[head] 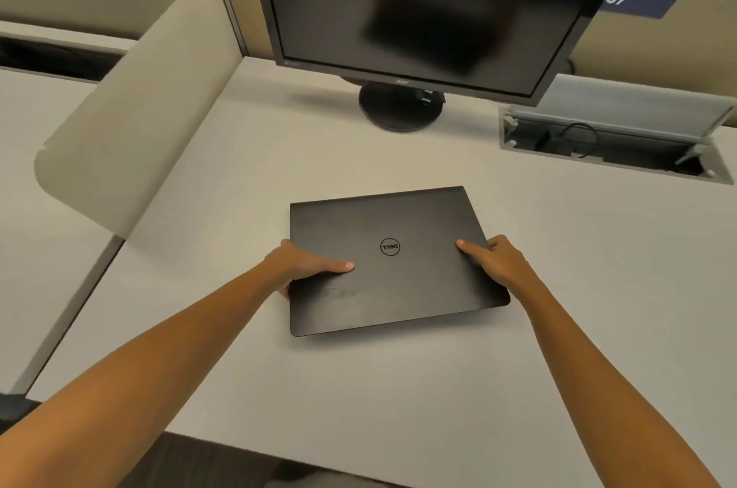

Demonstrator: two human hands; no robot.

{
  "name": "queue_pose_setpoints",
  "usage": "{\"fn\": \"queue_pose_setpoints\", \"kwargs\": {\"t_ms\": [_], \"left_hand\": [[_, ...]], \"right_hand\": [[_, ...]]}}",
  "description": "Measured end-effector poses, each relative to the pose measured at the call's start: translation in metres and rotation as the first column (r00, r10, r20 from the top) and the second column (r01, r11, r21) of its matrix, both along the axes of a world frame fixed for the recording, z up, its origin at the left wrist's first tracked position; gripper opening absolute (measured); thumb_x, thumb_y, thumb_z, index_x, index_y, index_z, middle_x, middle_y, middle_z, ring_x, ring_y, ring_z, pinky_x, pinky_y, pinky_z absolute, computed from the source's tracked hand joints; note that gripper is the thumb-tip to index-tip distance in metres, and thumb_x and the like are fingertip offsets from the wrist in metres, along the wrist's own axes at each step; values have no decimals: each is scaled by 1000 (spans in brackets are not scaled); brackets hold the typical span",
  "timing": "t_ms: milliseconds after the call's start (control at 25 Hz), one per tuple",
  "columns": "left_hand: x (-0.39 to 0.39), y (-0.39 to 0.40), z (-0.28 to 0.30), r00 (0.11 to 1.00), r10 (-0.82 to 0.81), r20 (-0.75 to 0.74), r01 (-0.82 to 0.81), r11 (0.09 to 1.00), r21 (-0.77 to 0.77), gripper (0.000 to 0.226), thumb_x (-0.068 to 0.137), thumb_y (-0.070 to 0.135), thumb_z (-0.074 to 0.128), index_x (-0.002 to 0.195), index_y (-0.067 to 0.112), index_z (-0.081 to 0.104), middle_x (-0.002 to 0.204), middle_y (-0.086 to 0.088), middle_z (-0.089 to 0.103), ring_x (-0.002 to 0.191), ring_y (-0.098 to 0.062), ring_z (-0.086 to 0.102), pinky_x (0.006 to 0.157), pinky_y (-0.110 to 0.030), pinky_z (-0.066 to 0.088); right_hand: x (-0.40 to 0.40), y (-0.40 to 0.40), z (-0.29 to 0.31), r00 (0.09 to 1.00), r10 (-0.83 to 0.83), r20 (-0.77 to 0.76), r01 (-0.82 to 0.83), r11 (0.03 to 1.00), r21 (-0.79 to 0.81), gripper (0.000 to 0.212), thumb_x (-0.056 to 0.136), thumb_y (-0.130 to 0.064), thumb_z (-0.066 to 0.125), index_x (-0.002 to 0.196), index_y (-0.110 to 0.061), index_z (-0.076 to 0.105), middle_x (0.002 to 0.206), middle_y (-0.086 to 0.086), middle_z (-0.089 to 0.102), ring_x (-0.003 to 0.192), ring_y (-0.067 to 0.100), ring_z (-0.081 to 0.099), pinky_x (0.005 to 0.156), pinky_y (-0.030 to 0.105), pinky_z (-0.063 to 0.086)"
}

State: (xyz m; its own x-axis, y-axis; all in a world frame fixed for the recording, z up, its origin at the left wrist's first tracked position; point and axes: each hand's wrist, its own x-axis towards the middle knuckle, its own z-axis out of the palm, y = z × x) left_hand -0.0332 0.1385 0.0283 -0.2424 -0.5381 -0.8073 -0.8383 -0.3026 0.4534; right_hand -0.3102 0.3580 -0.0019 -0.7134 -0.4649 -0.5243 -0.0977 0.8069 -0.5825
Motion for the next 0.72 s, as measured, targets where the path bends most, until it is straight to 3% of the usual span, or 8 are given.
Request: {"fn": "queue_pose_setpoints", "kwargs": {"t_ms": [160,280,360,480,520,600,720], "left_hand": [[-14,12,-5,996,-88,11,88,995,-47,131,22,61,98,135,18,48,125,-4,61,109,-30,64,75,-49,63],[-16,19,-10,989,-142,38,145,986,-86,124,25,64,95,130,19,48,118,-2,61,103,-28,63,60,-39,61],[-15,20,-10,980,-187,75,194,974,-115,110,30,66,94,121,21,50,107,1,62,95,-27,66,61,-40,63],[-14,20,-8,962,-233,141,250,960,-124,94,41,64,95,110,18,49,96,1,60,81,-25,69,64,-43,65],[-15,21,-7,963,-225,151,243,962,-121,95,44,61,95,112,17,47,98,0,60,83,-26,68,64,-43,65],[-20,28,-7,963,-208,171,236,957,-166,112,47,58,96,130,13,36,119,-6,54,104,-32,64,70,-46,64],[-30,54,-10,921,-315,230,381,856,-350,154,40,70,91,155,19,2,157,-12,15,145,-41,26,103,-58,45]], "right_hand": [[-1,33,-3,997,-66,-44,66,998,-1,66,78,-68,68,109,-14,48,105,6,64,96,26,60,72,36,44],[-2,47,-4,989,-65,-131,68,997,19,62,74,-69,71,88,-13,50,83,2,63,77,23,58,61,33,40],[-1,49,-2,980,-63,-189,67,998,13,62,71,-69,73,69,-15,44,61,0,51,59,20,49,54,31,35],[3,48,3,956,-73,-283,83,996,24,64,69,-69,76,64,-12,48,55,3,48,51,19,44,51,30,33],[3,47,5,937,-85,-338,98,995,21,64,68,-68,78,67,-12,48,57,2,49,53,19,45,52,30,33],[3,44,10,874,-117,-471,116,993,-32,61,67,-64,82,80,-13,52,74,1,55,66,20,52,60,30,37],[-3,25,18,875,-113,-470,27,982,-187,60,71,-56,83,105,-14,57,105,6,59,91,24,58,74,33,43]]}}
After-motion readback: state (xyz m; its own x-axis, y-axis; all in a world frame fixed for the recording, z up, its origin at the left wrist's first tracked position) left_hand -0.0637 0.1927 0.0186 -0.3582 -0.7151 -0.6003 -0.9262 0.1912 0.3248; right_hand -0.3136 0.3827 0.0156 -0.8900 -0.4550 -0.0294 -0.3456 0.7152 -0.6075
